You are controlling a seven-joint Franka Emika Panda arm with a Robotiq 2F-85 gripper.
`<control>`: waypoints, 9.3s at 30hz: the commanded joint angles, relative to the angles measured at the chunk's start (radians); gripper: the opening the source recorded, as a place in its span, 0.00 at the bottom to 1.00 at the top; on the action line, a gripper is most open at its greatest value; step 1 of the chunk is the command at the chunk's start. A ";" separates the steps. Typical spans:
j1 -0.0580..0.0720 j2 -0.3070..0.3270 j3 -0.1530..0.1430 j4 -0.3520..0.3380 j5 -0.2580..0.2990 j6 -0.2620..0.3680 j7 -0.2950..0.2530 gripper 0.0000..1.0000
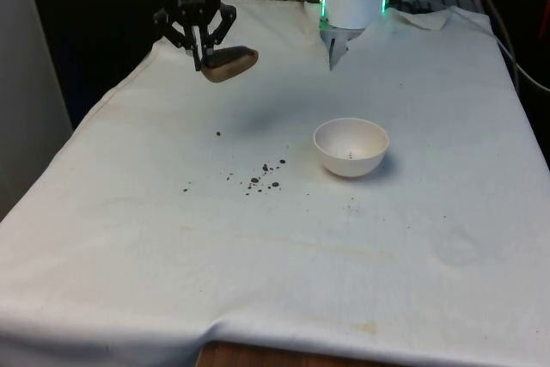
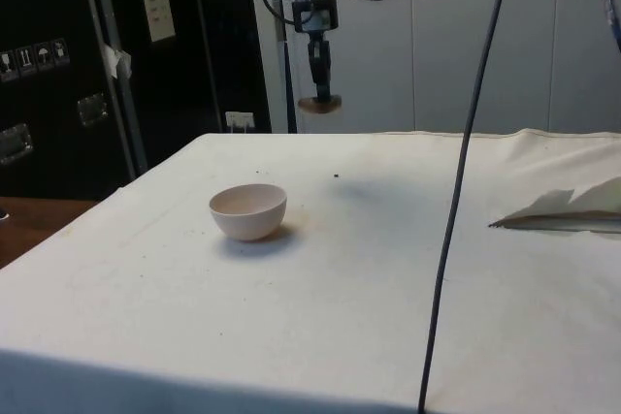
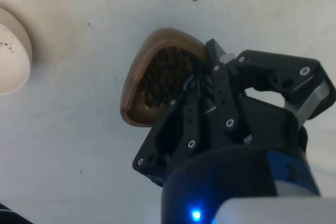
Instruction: Pour the coffee beans from the cup into the bowl.
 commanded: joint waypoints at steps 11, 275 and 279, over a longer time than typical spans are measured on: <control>0.016 -0.031 -0.004 -0.023 -0.051 0.011 0.067 0.00; 0.091 0.077 0.794 -0.177 -1.791 -0.704 1.925 0.00; 0.092 0.090 0.809 -0.171 -1.803 -0.751 1.916 0.00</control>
